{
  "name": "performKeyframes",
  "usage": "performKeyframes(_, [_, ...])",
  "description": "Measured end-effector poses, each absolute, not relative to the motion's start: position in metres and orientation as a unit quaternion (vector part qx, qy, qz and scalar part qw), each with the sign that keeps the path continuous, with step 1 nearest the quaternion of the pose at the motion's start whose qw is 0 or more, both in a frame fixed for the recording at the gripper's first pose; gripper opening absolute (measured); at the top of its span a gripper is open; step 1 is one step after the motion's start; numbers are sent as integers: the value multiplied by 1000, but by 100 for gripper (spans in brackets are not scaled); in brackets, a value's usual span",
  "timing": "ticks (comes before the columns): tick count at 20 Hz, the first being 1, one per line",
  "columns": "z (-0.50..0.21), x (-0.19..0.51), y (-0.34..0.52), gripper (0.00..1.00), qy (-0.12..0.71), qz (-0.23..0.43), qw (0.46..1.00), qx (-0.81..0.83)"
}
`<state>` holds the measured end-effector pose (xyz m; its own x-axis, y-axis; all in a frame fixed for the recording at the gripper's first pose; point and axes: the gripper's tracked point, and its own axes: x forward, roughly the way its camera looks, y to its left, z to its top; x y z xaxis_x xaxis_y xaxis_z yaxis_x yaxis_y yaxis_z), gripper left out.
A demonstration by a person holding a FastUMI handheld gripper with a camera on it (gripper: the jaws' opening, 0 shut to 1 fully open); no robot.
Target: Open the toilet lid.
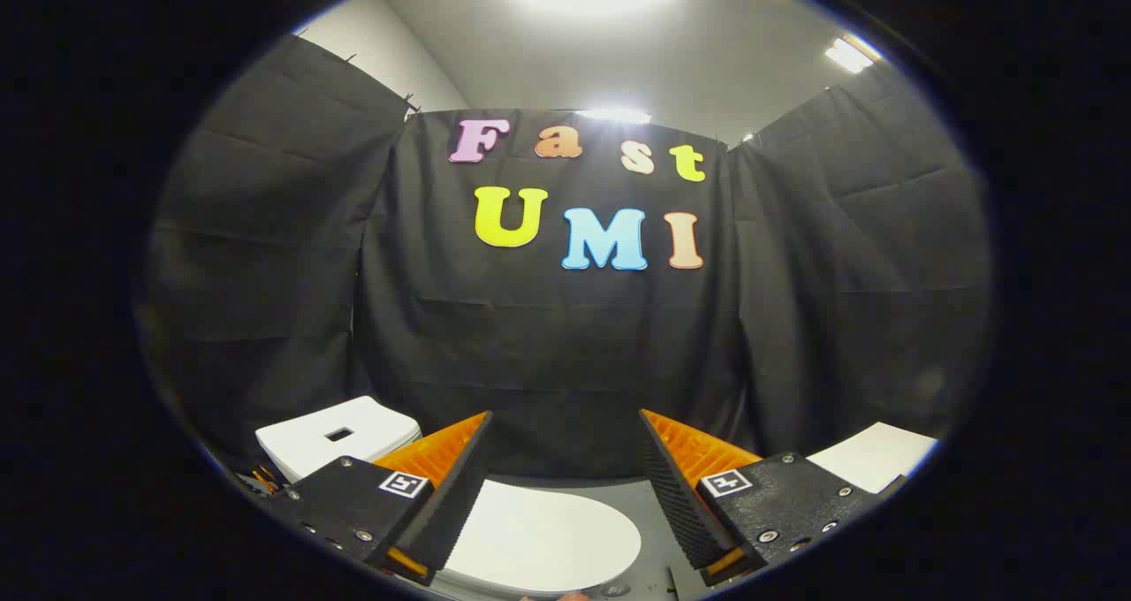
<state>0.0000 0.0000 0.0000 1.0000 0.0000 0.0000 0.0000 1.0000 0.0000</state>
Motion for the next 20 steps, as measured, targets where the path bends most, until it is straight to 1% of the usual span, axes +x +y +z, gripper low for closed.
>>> performKeyframes(14, [11,-5,-15,96,-25,-1,999,25])
performKeyframes(20, [-10,0,-24,96,-11,-9,999,34])
